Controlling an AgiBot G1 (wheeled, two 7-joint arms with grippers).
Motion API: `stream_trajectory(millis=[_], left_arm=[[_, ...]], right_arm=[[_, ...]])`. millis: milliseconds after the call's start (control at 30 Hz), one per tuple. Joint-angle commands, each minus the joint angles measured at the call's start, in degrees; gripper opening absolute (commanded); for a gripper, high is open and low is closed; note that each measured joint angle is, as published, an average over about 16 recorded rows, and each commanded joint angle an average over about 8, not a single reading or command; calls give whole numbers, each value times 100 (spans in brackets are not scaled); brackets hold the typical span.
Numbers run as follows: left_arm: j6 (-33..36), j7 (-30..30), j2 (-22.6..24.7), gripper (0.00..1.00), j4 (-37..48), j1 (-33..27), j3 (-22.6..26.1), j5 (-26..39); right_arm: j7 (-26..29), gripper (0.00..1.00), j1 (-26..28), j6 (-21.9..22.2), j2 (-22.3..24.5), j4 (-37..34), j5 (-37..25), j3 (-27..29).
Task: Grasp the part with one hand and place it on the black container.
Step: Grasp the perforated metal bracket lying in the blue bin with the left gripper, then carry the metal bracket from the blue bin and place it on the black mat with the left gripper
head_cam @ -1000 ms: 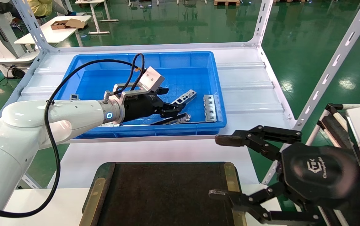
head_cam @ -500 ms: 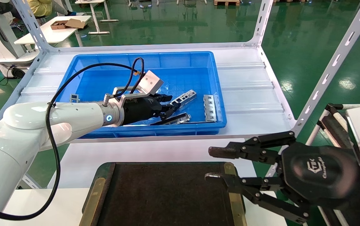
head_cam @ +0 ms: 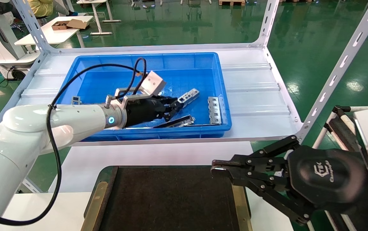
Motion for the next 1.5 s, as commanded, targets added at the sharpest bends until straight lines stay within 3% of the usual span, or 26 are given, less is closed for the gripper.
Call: stream_trajectory(millis=[33, 233, 500, 867, 1300, 1500], left_arm=[[6, 7, -5, 0, -8, -23, 5, -61], [568, 225, -153, 0, 40, -132, -127, -353], [1953, 512, -596, 0, 32, -182, -330, -730], [3279, 430, -1204, 0, -359, 161, -503, -1099], [4095, -254, -2097, 0, -2352, 1608, -621, -1641], [3806, -736, -2512, 0, -3458, 2562, -612, -1823]], right_arm=[[0, 0, 0, 0, 0, 0, 0, 0], [0, 0, 0, 0, 0, 0, 0, 0], [0, 0, 0, 0, 0, 0, 0, -1], [-1, 0, 0, 0, 0, 0, 1, -1], [-1, 0, 0, 1, 1, 0, 1, -2], [-1, 0, 1, 1, 1, 0, 1, -2]])
